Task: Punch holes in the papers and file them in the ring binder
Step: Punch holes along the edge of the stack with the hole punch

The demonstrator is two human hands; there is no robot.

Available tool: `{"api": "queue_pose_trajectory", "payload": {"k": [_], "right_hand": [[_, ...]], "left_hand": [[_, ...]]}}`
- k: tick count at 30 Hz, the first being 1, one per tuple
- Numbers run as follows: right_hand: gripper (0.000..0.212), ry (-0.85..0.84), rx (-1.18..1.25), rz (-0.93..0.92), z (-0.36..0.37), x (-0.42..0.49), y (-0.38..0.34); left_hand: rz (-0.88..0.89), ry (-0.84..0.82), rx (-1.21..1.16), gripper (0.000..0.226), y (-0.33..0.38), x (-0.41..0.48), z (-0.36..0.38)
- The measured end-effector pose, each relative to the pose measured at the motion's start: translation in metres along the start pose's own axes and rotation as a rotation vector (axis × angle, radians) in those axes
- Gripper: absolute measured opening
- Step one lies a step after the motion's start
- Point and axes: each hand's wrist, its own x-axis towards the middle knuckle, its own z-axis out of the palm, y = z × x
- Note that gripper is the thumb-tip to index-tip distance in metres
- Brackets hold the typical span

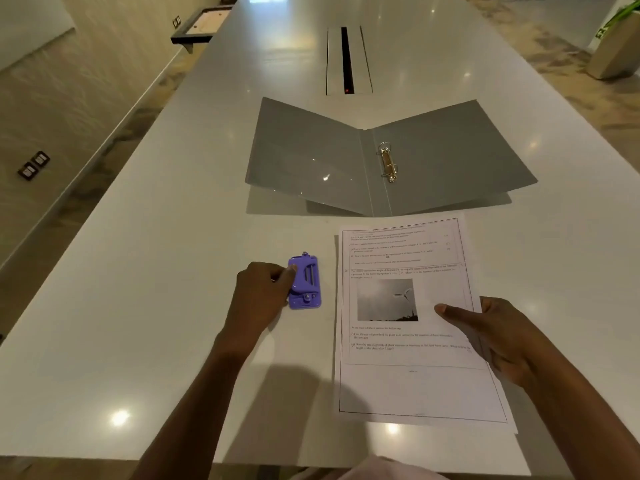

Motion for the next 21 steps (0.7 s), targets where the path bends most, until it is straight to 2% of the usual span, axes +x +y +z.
{"api": "queue_pose_trajectory", "payload": {"k": [5, 7, 10, 15, 18, 21], "right_hand": [[0.069, 0.010, -0.012, 0.013, -0.017, -0.015, 0.002], [0.071, 0.033, -0.020, 0.005, -0.024, -0.021, 0.002], [0.059, 0.061, -0.020, 0.003, -0.031, -0.029, -0.001], [0.056, 0.094, 0.003, 0.029, -0.041, -0.032, 0.004], [0.028, 0.123, -0.041, 0.024, -0.041, -0.035, 0.000], [0.018, 0.125, -0.063, -0.005, -0.042, -0.033, -0.001]], "left_hand": [[0.037, -0.062, -0.008, 0.044, 0.020, -0.023, 0.022], [0.041, -0.087, -0.038, 0.041, 0.027, -0.033, 0.028], [0.049, -0.122, -0.057, 0.037, 0.036, -0.046, 0.037], [0.018, -0.160, -0.074, 0.036, 0.043, -0.058, 0.050], [0.030, -0.148, -0.039, 0.040, 0.043, -0.061, 0.052], [0.034, -0.152, -0.029, 0.040, 0.043, -0.061, 0.052]]}}
